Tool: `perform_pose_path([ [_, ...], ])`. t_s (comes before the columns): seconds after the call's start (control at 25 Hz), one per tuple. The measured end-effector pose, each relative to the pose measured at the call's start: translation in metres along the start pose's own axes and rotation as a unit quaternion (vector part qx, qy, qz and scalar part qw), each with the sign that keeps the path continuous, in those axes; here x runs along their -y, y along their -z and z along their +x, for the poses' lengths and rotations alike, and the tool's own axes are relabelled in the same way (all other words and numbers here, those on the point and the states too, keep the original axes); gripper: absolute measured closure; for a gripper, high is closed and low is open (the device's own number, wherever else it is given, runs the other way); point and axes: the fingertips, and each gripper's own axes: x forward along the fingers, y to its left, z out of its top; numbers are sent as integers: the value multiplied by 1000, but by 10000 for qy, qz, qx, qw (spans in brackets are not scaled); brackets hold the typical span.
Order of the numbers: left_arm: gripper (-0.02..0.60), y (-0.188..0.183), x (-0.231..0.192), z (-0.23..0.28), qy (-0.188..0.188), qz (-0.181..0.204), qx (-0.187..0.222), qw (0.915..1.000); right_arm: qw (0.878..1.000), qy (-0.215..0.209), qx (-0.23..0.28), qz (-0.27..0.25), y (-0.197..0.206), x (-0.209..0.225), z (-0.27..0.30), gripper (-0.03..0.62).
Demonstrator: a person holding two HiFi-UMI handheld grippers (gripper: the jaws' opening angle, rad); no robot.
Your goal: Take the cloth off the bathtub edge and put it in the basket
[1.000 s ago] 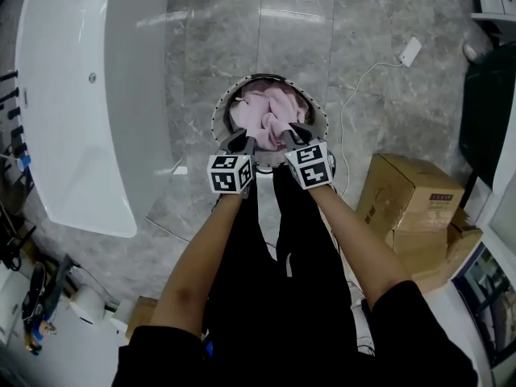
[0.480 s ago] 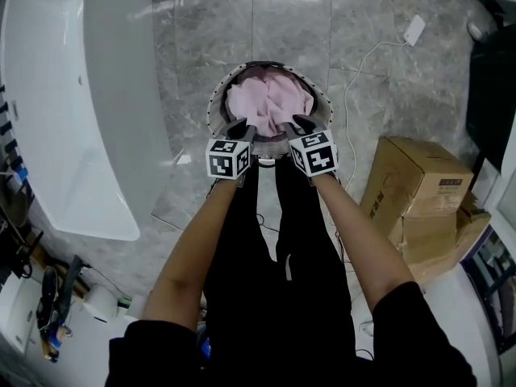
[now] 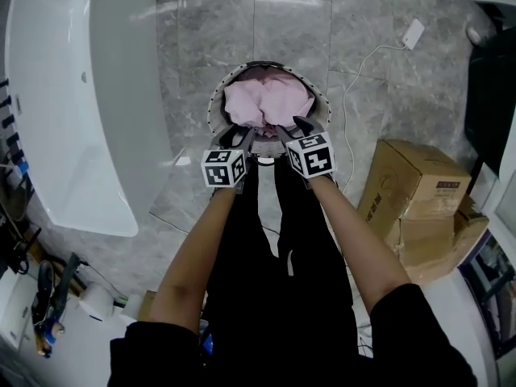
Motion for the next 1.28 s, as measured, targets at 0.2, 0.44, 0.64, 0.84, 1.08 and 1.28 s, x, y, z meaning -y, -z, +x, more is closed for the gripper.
perform_pose_path([
  [0.2,391,-2,13,-18,24,68,145,9999,9994,-180,-63,-298,6,-14,-17,399],
  [0.44,391,-13,47,-52,-12,92,456,9989,9981,-308,179,-498,-2,-22,-65,393],
  [0.64,391,-44,93,-102,77,-95,1033,9946,9956,-294,601,-658,-22,-30,-123,390],
  [0.84,391,-74,141,-160,137,-211,1646,9860,9854,-311,1124,-1240,-42,-54,-195,385],
  [1.08,391,-93,194,-219,133,-55,2091,9778,9702,-654,1663,-1634,-60,-98,-270,385],
  [1.28,391,-125,231,-268,109,319,2604,9649,9577,-851,2148,-1713,-87,-123,-319,385],
])
